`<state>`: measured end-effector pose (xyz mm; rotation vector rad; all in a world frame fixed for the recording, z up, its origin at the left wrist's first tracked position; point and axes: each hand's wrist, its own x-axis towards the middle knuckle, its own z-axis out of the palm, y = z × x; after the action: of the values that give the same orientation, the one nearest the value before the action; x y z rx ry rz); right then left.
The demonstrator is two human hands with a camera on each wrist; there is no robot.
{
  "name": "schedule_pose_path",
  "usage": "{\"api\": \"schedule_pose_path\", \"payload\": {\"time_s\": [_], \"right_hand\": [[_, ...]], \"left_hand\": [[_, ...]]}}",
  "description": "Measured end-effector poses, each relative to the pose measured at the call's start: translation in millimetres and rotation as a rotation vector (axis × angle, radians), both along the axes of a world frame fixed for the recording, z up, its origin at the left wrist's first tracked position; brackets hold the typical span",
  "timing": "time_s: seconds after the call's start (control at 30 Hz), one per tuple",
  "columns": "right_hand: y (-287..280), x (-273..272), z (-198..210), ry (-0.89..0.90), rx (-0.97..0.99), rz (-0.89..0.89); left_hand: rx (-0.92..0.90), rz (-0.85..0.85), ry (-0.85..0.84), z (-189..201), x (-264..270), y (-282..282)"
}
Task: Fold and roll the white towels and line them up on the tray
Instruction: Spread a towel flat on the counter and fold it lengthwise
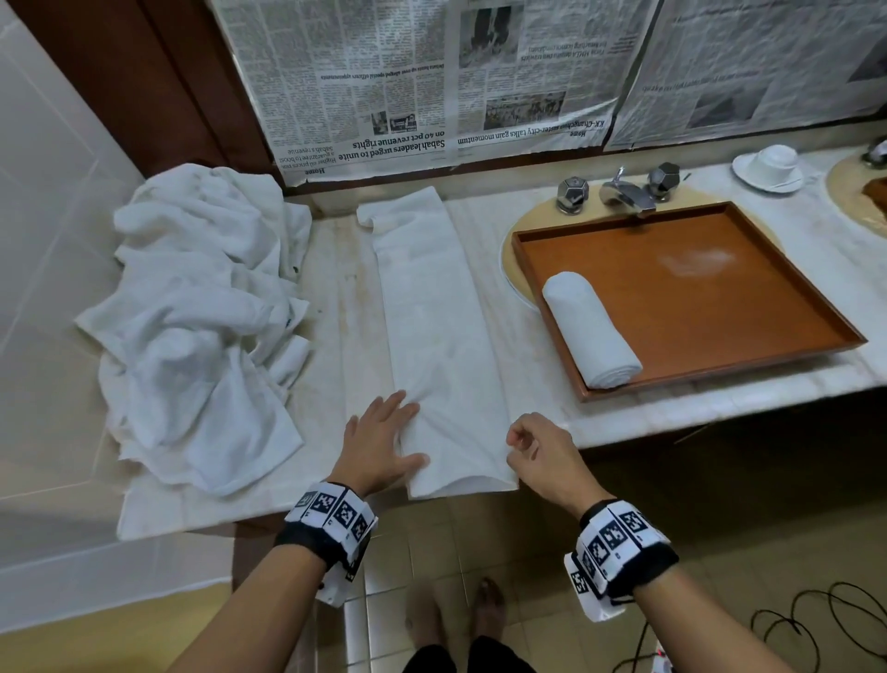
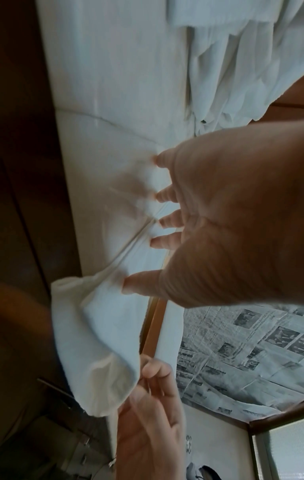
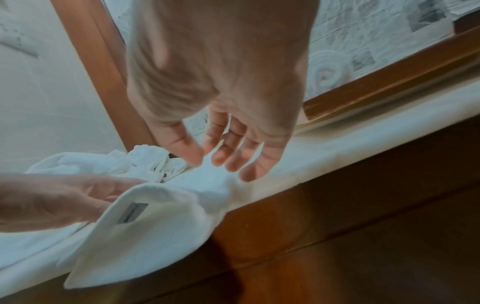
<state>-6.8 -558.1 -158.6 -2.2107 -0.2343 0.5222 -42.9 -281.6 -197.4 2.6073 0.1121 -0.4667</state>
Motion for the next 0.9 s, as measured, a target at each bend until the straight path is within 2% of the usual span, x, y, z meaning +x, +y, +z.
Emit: {"api": "schedule_pose_path", "payload": {"time_s": [0.1, 0.17, 0.23, 0.33, 0.43, 0.53, 0.63, 0.73, 0.8, 0.9], "right_hand": [[14, 21, -11, -0.224, -0.107, 0.050], [26, 35, -24, -0.364, -0.135, 0.146], [39, 43, -35, -0.392, -0.212, 0.252], [47, 40, -53, -0.412, -0.439, 0.456], [31, 37, -58, -0.429, -0.526, 0.552], [19, 44, -55, -0.368, -0.518, 0.550], [30, 48, -51, -0.468, -0.437, 0.418], [54, 48, -55, -0.500, -0.390, 0.413], [60, 47, -63, -0.494, -0.426, 0.447], [48, 50, -71, -0.459, -0.491, 0.412]], "left_hand": [[-0.041, 0.039, -0.035, 3, 1, -3], [-0.093, 0.109, -0.154, 3, 2, -14], [-0.093, 0.148, -0.272, 2, 6, -34], [-0.026, 0.146, -0.204, -3, 6, -59], [0.124, 0.107, -0.128, -13, -4, -53], [0.074, 0.163, -0.154, -13, -11, -37], [0.059, 0.258, -0.176, -11, -9, -39], [0.128, 0.147, -0.090, -14, -6, -53], [0.180, 0.082, -0.047, -15, -7, -58], [0.238, 0.108, -0.015, -15, -18, -49]]}}
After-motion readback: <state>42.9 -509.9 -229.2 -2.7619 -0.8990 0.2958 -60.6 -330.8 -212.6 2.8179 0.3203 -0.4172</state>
